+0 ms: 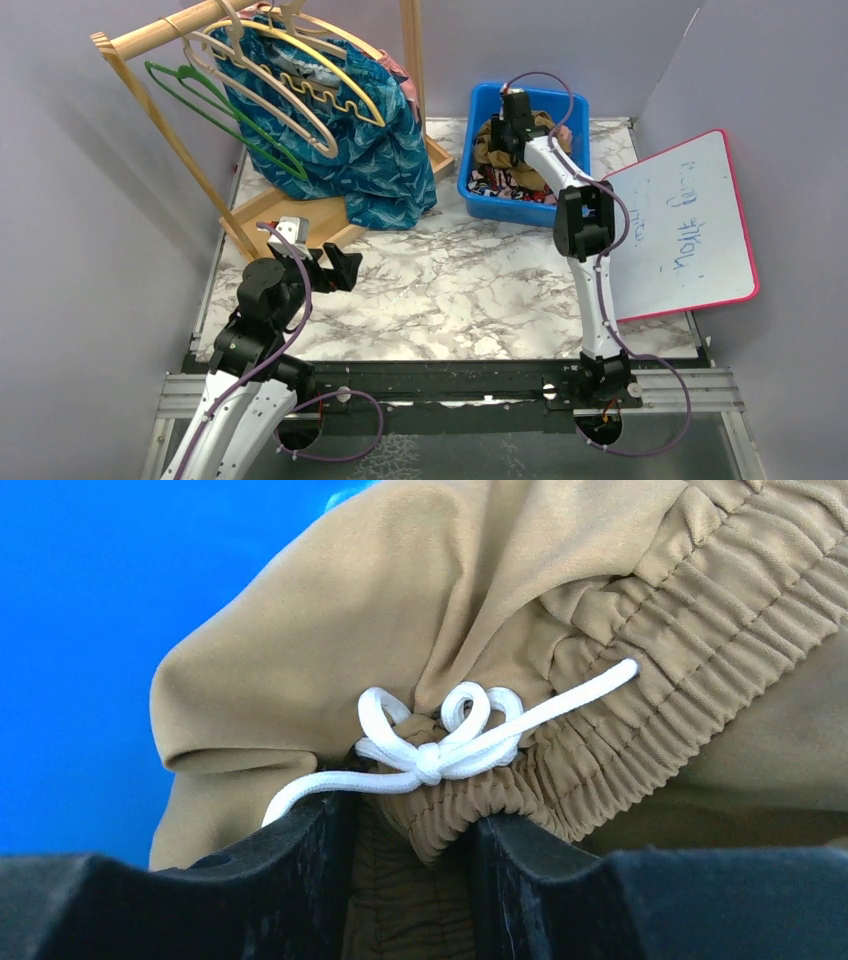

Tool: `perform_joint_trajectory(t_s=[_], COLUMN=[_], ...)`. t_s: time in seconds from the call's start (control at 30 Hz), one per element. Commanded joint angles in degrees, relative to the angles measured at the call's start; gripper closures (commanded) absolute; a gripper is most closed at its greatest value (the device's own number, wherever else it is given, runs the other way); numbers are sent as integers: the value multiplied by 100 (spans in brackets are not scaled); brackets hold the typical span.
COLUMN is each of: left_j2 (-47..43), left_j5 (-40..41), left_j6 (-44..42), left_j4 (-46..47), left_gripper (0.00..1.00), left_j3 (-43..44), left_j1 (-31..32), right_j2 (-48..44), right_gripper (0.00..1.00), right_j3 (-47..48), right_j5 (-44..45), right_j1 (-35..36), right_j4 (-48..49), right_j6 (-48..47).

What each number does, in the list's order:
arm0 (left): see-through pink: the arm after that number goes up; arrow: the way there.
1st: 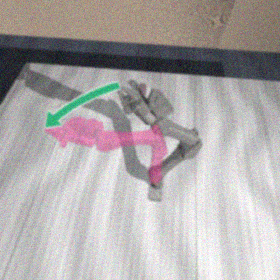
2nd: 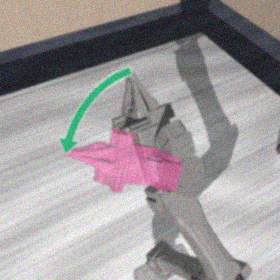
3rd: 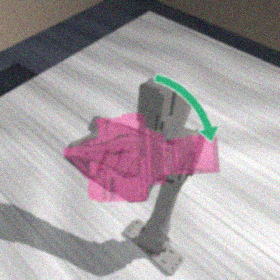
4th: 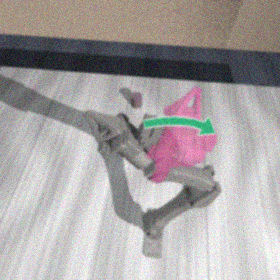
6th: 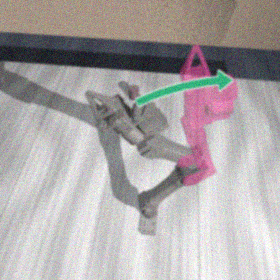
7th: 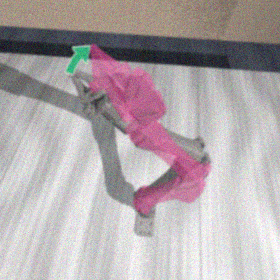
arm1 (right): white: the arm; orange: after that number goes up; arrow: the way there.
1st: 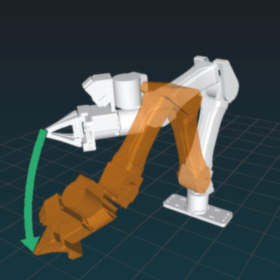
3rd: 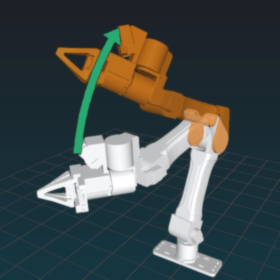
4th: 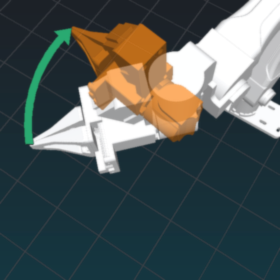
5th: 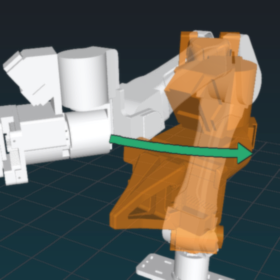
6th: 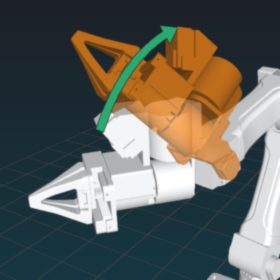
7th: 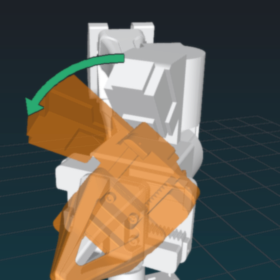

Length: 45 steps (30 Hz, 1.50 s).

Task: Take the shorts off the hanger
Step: Place the shorts in the basket.

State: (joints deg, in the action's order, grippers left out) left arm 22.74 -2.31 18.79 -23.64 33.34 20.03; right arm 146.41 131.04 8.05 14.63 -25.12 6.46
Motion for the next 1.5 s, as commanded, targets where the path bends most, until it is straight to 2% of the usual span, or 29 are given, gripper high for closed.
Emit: perform_joint_trajectory(t_s=[0.0,0.27,0.43,0.6,0.77,0.8,0.87,0.93,1.07,1.3,1.47], left_j2=[-34,-58,-68,-51,-29,-25,-11,8,26,37,59], left_j5=[-36,-11,-2,-1,27,24,28,28,27,70,86], left_j6=[-51,-42,-42,-42,-34,-36,-42,-42,-42,-33,-33], left_j4=[84,80,81,80,81,81,81,84,76,70,60], left_gripper=[5,5,5,5,5,5,5,5,5,5,5], left_j3=[3,-3,-3,-3,4,1,1,5,6,6,11], left_j1=[-27,-26,-26,-26,-29,-30,-37,-28,-26,-37,-33], right_j2=[-430,-1104,-1867,-2539,-2912,-3026,-3334,-3746,-4610,-6033,-7278], right_gripper=[54,40,34,28,24,20,11,8,7,7,4], right_j3=[-1061,-396,-798,-1586,-1963,-2090,-2610,-3227,-4269,-5931,-7660], right_j5=[48,-378,-637,-936,-943,-1037,-1510,-2021,-2430,-2846,-3670], right_j1=[40,42,40,40,40,40,40,40,40,40,40], right_j4=[-306,-580,-106,625,745,814,1198,1816,2770,3626,5068], right_j6=[-11,-8,222,116,-12,-9,43,44,121,484,1032])
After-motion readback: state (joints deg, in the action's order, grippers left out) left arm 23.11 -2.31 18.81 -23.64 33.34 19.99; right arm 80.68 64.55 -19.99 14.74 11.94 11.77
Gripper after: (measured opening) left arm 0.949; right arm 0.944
